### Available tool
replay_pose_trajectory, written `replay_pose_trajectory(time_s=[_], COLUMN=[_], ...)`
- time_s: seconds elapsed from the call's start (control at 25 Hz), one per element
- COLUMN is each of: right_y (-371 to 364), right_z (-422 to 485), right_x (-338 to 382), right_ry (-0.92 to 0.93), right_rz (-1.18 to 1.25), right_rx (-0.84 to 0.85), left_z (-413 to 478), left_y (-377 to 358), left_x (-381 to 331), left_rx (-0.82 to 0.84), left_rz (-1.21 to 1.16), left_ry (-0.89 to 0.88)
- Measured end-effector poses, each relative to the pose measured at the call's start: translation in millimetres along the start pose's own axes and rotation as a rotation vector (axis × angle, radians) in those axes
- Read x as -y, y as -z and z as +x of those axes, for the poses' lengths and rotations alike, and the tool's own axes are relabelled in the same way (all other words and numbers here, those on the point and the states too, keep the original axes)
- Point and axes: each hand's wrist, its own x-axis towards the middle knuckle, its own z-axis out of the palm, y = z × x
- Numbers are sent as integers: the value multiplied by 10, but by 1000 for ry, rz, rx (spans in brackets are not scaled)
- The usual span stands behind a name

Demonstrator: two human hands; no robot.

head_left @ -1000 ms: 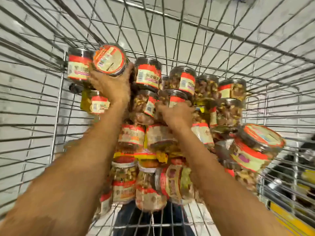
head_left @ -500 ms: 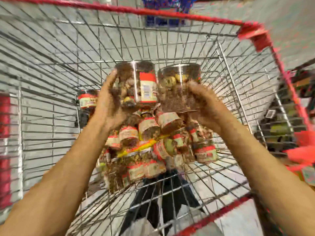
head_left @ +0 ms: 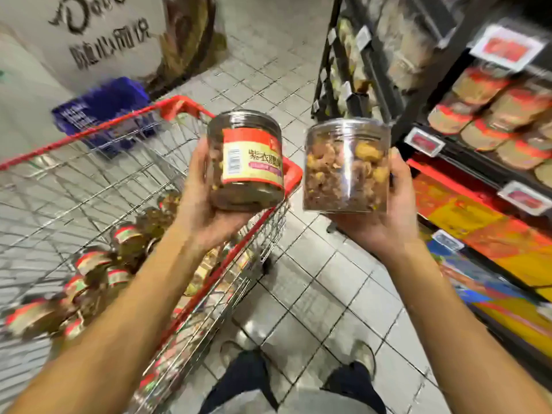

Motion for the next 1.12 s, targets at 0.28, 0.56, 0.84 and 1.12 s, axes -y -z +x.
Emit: replay_pose_trajectory(time_s=[0.28,0.56,0.84,1.12], right_y=[1732,3072,3941,4525], right_z=[-1368,-2141,-2347,-2425], right_x=[1430,2329,2589,2800], right_ry=[220,230,327,549], right_rz=[35,-115,-74,-133], right_rx=[-116,-430,-540,-587], left_z=[725,1400,2048,2559], left_y=[-1753,-2935,-3378,-3696], left_x=[1949,3430,4325,4884], left_rx=[295,299,315,513], left_rz=[95,146,223,554], left_ry=[218,339,421,263])
